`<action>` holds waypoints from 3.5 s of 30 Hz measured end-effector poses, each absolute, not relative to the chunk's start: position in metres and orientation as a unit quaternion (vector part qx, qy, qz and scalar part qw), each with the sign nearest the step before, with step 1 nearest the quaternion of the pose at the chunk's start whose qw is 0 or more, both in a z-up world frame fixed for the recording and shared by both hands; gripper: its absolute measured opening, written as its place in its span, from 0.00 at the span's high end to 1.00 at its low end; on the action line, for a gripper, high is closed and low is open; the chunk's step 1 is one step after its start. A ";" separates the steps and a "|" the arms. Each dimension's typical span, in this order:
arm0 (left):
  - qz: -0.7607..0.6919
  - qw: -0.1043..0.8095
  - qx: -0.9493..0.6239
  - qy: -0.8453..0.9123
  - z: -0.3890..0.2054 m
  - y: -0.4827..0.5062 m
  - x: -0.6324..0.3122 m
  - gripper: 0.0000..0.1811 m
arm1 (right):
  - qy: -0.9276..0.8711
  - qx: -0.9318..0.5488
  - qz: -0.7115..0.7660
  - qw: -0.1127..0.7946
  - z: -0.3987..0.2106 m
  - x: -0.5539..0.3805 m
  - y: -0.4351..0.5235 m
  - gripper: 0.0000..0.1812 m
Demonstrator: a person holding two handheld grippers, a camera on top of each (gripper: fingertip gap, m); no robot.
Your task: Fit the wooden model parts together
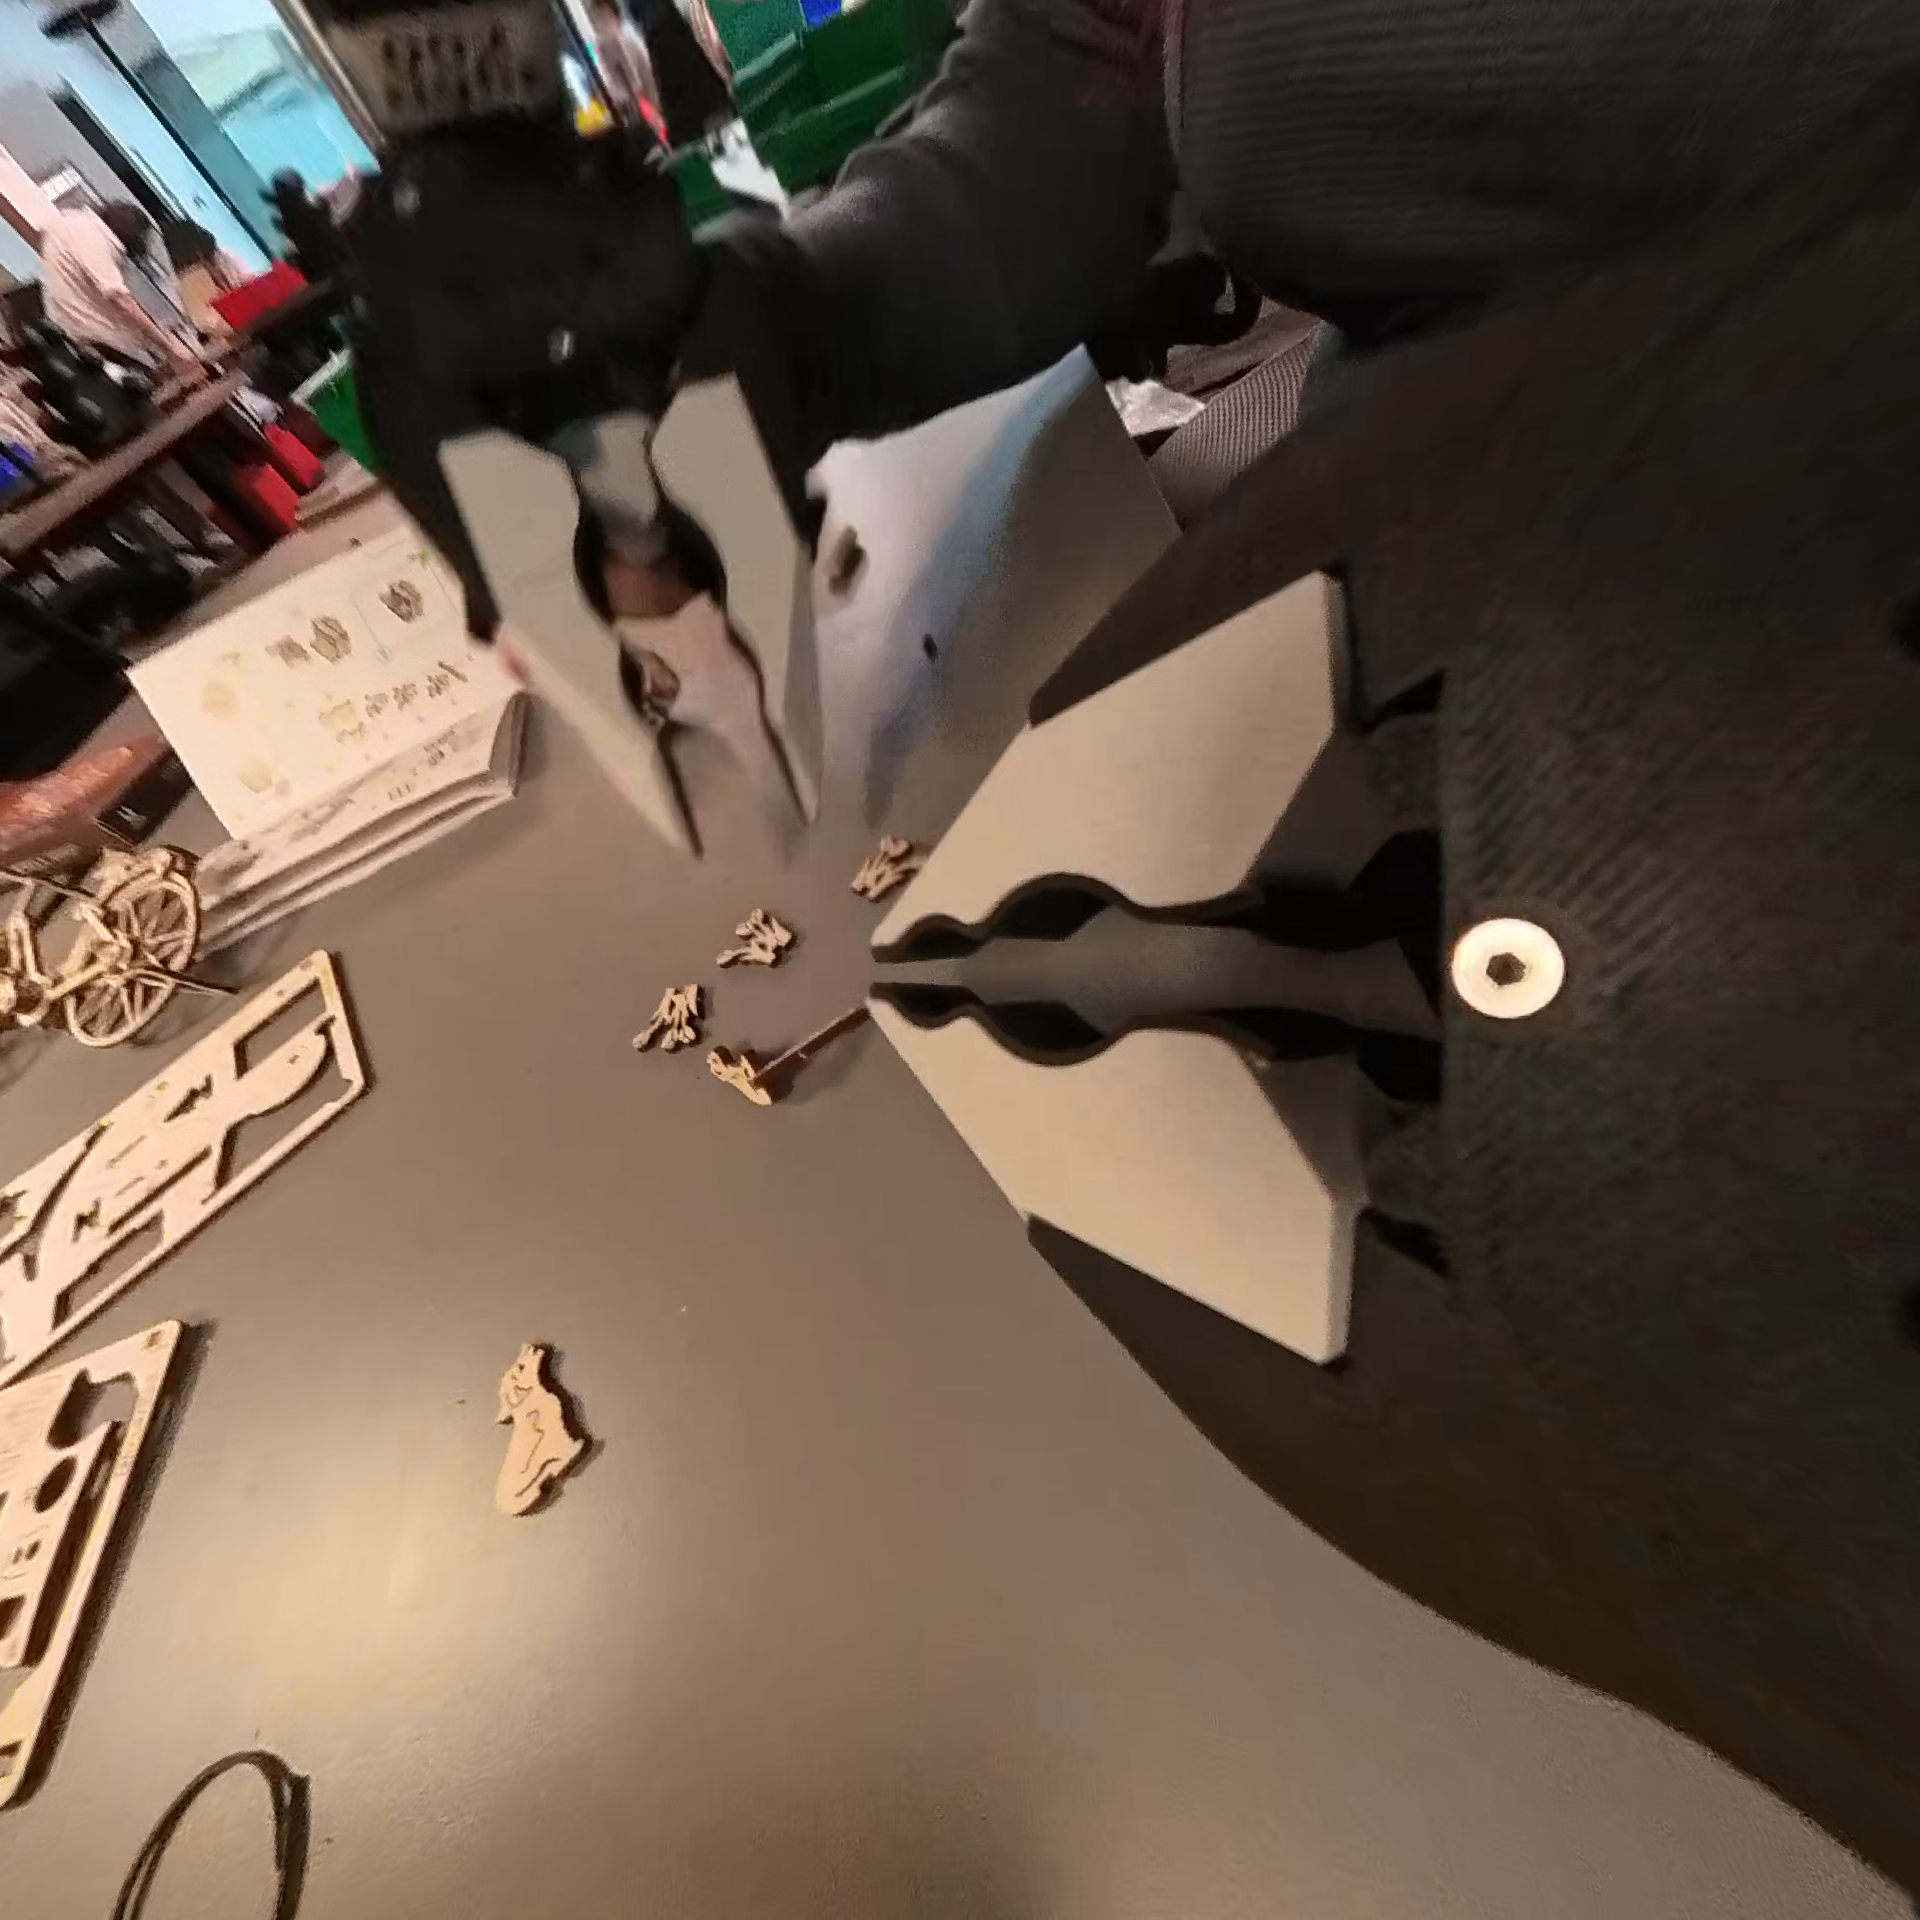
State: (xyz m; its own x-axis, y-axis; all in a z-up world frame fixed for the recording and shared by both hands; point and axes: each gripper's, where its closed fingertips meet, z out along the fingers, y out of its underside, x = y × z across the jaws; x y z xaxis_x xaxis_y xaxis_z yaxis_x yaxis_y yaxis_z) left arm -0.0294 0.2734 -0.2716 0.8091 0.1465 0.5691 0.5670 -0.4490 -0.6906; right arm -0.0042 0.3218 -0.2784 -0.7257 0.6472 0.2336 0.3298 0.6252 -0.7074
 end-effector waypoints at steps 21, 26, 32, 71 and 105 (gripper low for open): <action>-0.246 0.495 -0.792 -0.259 -0.281 0.294 -0.024 0.86 | -0.915 -0.170 0.209 0.301 -0.281 -0.049 0.311 1.00; -0.253 0.510 -0.786 -0.241 -0.274 0.297 -0.021 0.91 | -0.912 -0.161 0.219 0.308 -0.273 -0.046 0.303 1.00; -0.254 0.509 -0.789 -0.232 -0.272 0.293 -0.019 0.97 | -0.905 -0.162 0.227 0.321 -0.271 -0.042 0.299 1.00; -0.323 0.640 -0.678 -0.159 -0.202 0.220 -0.010 1.00 | -0.784 -0.502 0.308 0.197 -0.301 0.071 0.240 0.57; -0.384 0.660 -0.635 -0.117 -0.183 0.209 -0.007 1.00 | -0.850 -0.382 0.082 0.353 -0.332 0.096 0.232 0.54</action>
